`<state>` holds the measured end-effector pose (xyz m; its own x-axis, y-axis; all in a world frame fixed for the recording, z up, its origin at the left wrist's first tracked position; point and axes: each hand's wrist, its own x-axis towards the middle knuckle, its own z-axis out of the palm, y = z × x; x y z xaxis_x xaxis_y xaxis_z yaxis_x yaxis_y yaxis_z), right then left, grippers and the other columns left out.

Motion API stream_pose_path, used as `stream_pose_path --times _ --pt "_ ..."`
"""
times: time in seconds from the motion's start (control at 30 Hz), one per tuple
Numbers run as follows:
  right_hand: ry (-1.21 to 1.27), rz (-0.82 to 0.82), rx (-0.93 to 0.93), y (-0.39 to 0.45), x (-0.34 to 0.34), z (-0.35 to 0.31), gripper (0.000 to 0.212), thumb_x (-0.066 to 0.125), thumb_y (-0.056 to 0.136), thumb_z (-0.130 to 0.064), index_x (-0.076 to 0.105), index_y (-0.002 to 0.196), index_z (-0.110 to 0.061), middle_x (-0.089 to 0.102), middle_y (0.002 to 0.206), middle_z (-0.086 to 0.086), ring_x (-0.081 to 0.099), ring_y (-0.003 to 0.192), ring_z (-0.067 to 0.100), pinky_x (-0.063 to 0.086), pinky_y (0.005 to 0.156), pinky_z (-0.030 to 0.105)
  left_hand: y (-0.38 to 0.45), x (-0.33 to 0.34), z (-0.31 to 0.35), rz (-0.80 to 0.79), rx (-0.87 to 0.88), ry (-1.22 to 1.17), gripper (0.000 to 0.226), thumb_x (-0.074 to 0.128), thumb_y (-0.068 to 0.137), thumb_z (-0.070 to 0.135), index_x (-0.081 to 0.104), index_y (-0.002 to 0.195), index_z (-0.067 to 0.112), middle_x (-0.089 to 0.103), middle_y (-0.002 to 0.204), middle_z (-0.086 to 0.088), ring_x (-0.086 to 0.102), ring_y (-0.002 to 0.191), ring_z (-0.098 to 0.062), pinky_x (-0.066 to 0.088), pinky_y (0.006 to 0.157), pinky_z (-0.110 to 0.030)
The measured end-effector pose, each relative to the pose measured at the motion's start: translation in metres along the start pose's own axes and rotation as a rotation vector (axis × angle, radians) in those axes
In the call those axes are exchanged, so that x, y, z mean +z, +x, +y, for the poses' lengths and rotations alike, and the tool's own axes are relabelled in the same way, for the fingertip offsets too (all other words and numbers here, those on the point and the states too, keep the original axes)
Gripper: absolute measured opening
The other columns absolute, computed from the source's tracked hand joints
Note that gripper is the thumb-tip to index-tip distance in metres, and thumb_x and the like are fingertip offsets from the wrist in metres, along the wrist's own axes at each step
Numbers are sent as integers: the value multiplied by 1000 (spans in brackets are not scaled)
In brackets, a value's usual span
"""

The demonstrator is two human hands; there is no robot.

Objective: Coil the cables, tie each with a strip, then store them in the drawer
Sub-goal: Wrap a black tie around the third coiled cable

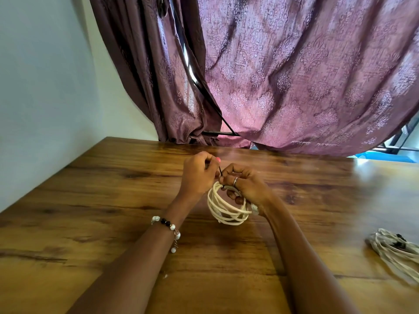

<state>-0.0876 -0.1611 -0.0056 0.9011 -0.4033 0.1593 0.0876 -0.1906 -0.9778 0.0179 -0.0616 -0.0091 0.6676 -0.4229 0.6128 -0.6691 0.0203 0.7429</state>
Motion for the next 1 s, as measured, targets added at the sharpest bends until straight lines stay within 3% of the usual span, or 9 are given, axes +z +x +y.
stream_pose_path --times 0.1,0.23,0.3,0.43,0.6,0.77,1.0 --pt "-29 101 -60 1 1 4 12 59 88 2 60 78 -3 55 65 17 39 41 16 28 34 15 4 -1 1 -90 -193 -239 14 62 89 13 66 82 1 66 65 -4 64 54 -9 53 56 -26" --pt "-18 190 -93 1 -1 4 10 54 91 2 57 82 3 50 61 14 36 41 15 26 35 14 -4 -4 10 -452 -468 -376 23 73 81 26 65 100 15 73 87 -4 67 66 -9 51 53 -20" --pt "-19 212 -86 2 -2 5 10 50 90 7 57 84 5 49 58 11 40 43 13 28 37 16 -9 -3 10 -574 -470 -391 21 72 82 21 67 101 13 75 86 -6 69 69 -17 54 54 -24" --pt "160 263 -34 1 -1 4 19 50 89 5 62 78 -6 56 60 9 48 49 16 34 47 24 -10 9 3 -412 -336 -328 17 68 84 8 70 101 3 73 83 -17 63 63 -28 51 56 -32" --pt "259 314 -53 -3 4 -4 15 50 90 2 61 81 -3 61 59 2 56 49 6 40 41 17 -15 18 7 -191 -331 -402 9 74 78 12 74 84 19 72 71 -10 50 43 -16 45 48 -27" --pt "260 277 49 -2 3 -4 18 51 90 -2 61 80 -11 65 69 3 59 61 12 39 47 23 -16 14 11 -180 -427 -509 6 75 78 16 75 83 13 70 67 -8 41 38 -10 38 40 -21" --pt "469 167 186 -1 0 -6 20 46 91 -12 61 78 -9 56 68 6 54 57 14 42 50 26 -11 3 13 -242 -412 -490 4 75 78 10 75 82 10 67 66 -11 38 39 -8 31 37 -18"
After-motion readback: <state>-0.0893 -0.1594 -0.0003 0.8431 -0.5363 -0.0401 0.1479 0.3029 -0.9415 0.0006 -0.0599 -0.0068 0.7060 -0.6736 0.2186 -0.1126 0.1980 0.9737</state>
